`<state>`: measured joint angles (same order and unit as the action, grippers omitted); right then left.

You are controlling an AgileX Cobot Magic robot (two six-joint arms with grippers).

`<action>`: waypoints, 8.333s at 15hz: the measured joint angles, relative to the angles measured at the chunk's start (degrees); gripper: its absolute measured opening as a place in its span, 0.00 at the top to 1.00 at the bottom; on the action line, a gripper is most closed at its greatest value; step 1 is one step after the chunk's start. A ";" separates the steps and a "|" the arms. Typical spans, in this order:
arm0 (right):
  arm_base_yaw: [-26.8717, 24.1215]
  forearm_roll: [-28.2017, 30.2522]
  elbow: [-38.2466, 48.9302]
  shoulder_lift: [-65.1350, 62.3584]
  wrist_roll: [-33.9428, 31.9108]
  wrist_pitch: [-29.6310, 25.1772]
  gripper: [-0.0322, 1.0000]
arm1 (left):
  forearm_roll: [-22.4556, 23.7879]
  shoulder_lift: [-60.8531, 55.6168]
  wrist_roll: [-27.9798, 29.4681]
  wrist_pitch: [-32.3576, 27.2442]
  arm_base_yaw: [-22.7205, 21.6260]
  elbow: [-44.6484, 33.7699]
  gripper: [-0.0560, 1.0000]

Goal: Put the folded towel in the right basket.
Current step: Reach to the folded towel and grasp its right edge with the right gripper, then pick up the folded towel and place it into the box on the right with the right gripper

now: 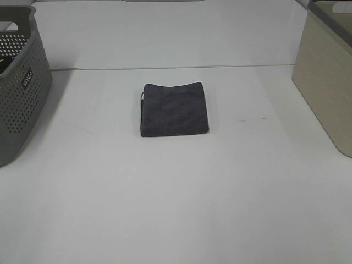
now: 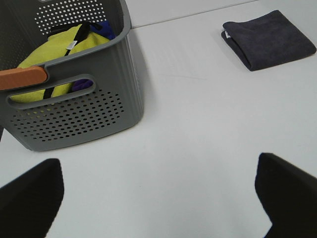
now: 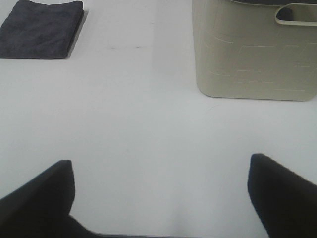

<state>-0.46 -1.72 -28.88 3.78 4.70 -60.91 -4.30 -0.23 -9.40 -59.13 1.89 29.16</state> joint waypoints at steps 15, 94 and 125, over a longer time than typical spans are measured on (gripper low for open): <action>0.00 0.00 0.00 0.00 0.00 0.00 0.12 | 0.00 0.00 0.00 0.00 0.00 0.00 0.01; 11.69 -35.70 -62.34 121.52 19.14 18.79 0.31 | 0.00 0.00 0.00 0.00 0.00 0.00 0.01; 13.01 -46.01 -81.30 141.58 20.40 9.74 0.93 | 0.00 0.00 0.00 0.00 0.00 0.00 0.01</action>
<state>12.55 -47.73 -110.18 145.36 25.10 -51.17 -4.30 -0.23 -9.40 -59.13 1.89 29.16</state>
